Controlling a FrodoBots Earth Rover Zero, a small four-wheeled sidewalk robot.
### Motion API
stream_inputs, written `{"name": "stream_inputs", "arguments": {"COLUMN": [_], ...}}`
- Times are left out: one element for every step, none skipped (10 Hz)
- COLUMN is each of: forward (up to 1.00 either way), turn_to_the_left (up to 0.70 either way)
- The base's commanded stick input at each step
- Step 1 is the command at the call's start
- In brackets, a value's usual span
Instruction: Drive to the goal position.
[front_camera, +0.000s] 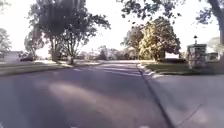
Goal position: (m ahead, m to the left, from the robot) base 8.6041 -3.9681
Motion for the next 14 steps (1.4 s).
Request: {"name": "stream_inputs", "arguments": {"forward": [0.65,0.65,0.65,0.65,0.65,0.66,0.98,1.0,1.0,1.0,1.0,1.0,1.0,1.0], "turn_to_the_left": [0.0,0.0,0.0,0.0,0.0,0.0,0.0,0.0,0.0,0.0,0.0,0.0,0.0,0.0]}}
